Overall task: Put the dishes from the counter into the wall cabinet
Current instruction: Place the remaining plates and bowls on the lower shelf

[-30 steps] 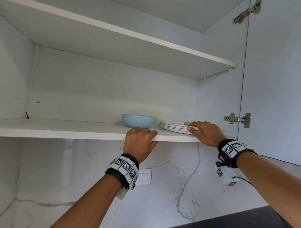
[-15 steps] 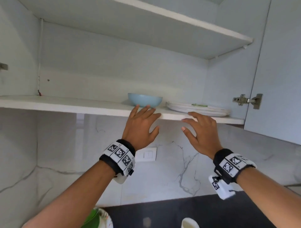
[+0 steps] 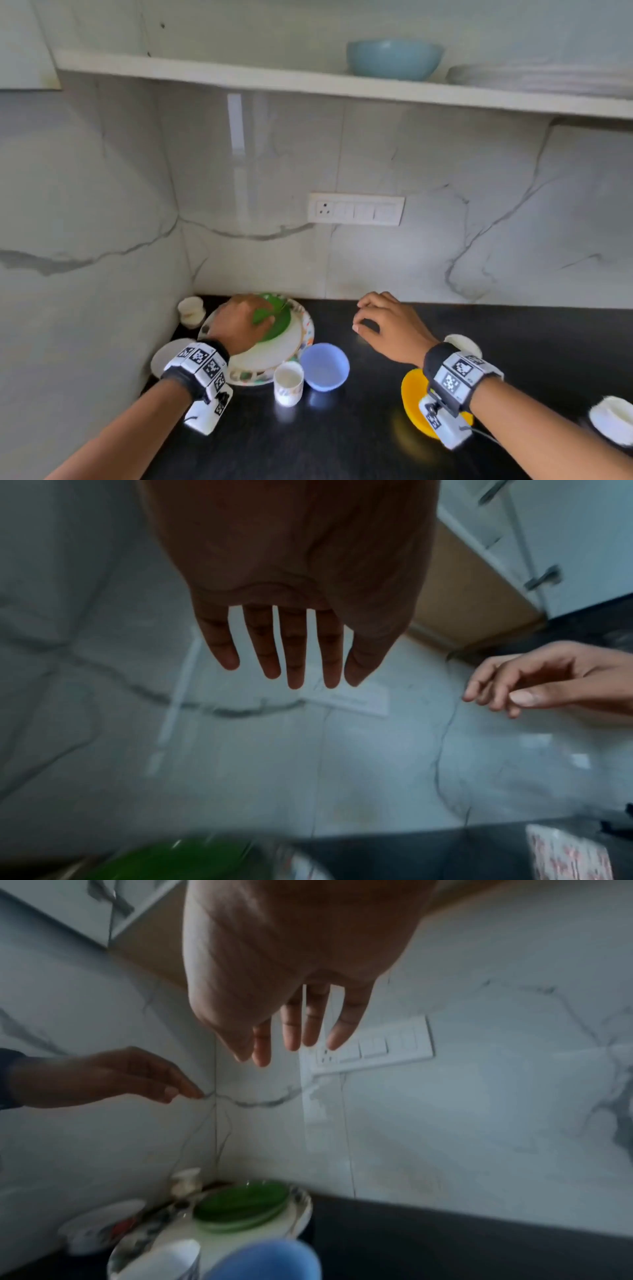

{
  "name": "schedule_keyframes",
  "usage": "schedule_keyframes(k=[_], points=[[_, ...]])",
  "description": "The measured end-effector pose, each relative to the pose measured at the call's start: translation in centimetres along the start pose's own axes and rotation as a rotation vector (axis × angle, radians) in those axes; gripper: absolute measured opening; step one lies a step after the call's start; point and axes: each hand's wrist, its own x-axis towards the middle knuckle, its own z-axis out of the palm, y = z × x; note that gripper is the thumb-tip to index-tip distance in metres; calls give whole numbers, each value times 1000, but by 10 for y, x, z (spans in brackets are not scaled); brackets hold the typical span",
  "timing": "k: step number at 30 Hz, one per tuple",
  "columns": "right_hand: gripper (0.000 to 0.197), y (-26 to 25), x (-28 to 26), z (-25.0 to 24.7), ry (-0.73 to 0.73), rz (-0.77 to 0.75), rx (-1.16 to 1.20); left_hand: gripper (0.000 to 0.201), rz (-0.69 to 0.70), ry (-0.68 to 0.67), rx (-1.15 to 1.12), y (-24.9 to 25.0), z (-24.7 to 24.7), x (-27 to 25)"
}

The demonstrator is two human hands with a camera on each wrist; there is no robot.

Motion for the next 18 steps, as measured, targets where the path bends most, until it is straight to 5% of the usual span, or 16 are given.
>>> schedule_keyframes(k=[7,12,18], points=[[17,-12,3,94,-300,73,96,62,-283,-364,152,-76,71,-69],[15,-9,38,122,-329,73,170,52,-454,-429,231,-92,82,-84],[25,-4,112,161,-410,49,285,90,-597,-429,212,-108,92,-87]])
